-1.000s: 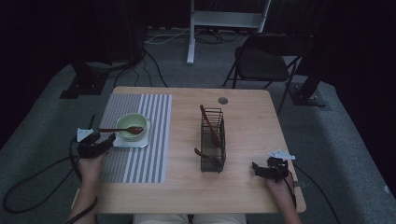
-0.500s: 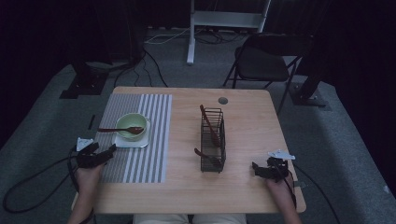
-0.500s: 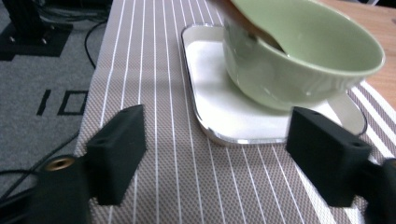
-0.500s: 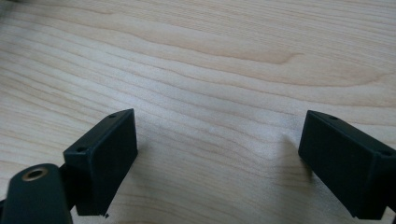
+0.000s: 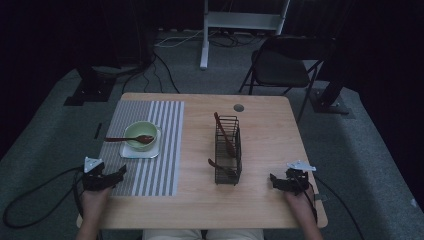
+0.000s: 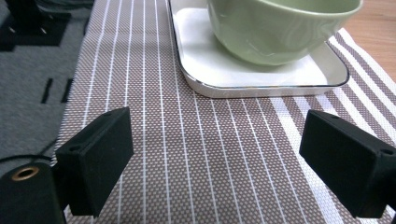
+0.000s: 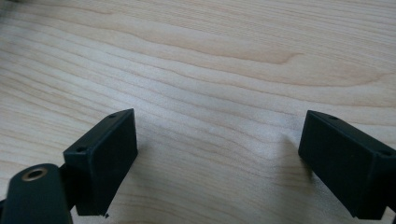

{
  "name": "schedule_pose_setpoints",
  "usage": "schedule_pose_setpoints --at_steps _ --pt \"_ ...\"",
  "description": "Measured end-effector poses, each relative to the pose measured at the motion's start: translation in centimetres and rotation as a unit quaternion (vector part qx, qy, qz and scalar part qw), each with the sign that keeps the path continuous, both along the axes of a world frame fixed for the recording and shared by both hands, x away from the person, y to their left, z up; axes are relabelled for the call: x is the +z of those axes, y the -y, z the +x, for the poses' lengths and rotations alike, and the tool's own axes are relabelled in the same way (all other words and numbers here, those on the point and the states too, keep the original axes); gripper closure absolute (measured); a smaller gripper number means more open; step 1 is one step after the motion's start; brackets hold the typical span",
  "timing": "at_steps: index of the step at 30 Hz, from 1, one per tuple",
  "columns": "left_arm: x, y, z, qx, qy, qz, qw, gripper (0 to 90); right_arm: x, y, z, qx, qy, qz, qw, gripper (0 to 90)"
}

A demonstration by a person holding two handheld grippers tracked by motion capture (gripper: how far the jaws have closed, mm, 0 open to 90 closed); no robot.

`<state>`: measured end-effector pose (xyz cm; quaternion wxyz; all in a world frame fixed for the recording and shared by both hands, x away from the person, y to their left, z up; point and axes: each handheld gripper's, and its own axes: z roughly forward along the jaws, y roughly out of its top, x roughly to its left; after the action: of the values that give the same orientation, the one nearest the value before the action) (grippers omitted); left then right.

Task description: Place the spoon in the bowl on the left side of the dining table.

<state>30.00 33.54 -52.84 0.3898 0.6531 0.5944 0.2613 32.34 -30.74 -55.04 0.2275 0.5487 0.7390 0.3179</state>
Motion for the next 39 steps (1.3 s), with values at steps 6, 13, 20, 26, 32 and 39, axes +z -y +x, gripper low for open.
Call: schedule_pose_setpoints --at_steps 6,13,20,26,32,39 --pt "-0.6 -0.2 -0.8 0.001 -0.02 -0.008 0.9998 9.8 0.0 0.0 0.0 0.0 0.0 0.0 1.0 11.0" --pt "-0.5 0.0 -1.9 -0.017 -0.016 -0.002 0.9997 1.2 0.0 0.0 0.0 0.0 0.0 0.0 1.0 10.9" --pt "-0.5 -0.2 -3.7 -0.027 0.003 0.013 0.9995 1.3 0.0 0.0 0.0 0.001 0.0 0.0 1.0 10.9" --pt "-0.9 0.1 -5.0 -0.024 -0.006 0.032 0.9992 1.3 0.0 0.0 0.0 0.001 0.0 0.0 1.0 11.0" --pt "-0.7 0.1 -6.2 -0.035 -0.006 0.023 0.9991 1.3 0.0 0.0 0.0 0.001 0.0 0.0 1.0 11.0" --pt "-1.0 0.4 -7.5 -0.04 -0.007 0.067 0.9969 1.3 0.0 0.0 0.0 0.001 0.0 0.0 1.0 11.0"
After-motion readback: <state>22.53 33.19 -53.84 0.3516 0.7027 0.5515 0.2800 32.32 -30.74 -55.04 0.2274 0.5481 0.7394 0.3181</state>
